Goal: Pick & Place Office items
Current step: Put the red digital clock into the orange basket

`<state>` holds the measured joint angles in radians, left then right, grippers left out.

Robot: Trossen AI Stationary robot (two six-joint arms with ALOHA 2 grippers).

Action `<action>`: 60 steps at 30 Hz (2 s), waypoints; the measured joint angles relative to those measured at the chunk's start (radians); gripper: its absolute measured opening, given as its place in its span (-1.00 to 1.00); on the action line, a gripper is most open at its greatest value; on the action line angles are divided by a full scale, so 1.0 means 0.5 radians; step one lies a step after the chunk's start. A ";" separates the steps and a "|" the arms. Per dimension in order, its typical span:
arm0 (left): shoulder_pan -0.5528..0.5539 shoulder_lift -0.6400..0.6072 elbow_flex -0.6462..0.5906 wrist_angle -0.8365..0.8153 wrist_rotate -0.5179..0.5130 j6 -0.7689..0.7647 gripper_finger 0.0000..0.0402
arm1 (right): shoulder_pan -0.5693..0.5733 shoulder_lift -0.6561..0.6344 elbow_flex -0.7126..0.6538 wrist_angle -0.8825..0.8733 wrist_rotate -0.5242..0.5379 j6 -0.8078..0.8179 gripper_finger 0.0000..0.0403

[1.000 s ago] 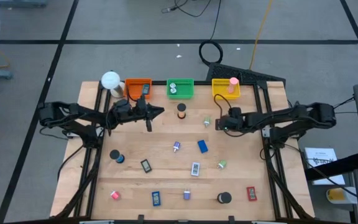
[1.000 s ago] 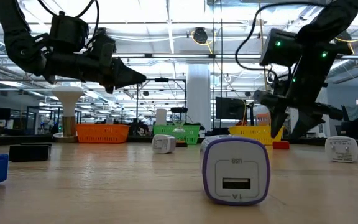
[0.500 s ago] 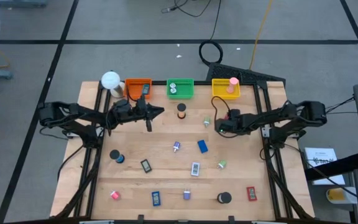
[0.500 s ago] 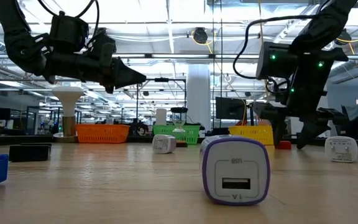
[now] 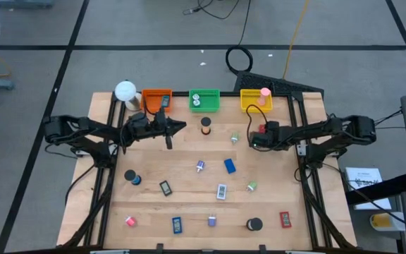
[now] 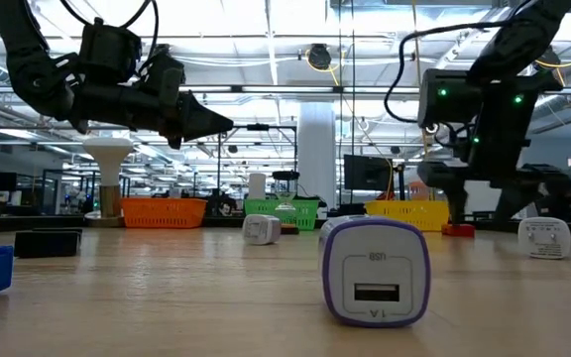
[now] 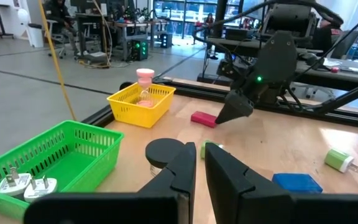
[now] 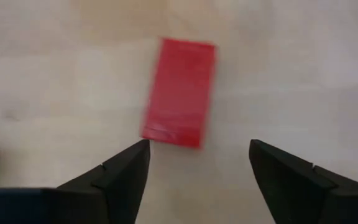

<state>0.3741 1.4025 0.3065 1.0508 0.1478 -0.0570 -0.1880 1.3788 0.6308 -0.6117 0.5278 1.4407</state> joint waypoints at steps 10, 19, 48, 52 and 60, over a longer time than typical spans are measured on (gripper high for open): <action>0.001 0.000 0.000 0.001 0.000 0.001 -0.81 | -0.174 0.016 -0.016 0.226 0.057 -0.263 0.36; 0.001 0.000 0.000 0.000 0.000 0.001 -0.81 | -0.252 0.089 -0.102 0.428 -0.045 -0.360 0.21; 0.001 0.000 0.000 0.000 0.000 0.001 -0.81 | 0.328 0.456 0.592 0.941 -0.144 -1.730 -0.27; 0.001 0.000 0.000 -0.001 0.000 0.001 -0.81 | 0.328 0.740 0.790 1.090 -0.302 -2.092 -0.27; 0.000 0.000 0.000 -0.001 0.000 0.001 -0.81 | 0.275 1.120 1.121 1.129 -0.546 -2.587 -0.24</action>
<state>0.3742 1.4025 0.3065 1.0504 0.1478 -0.0563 -0.0504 1.9389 1.1912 -0.0473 0.2548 0.1474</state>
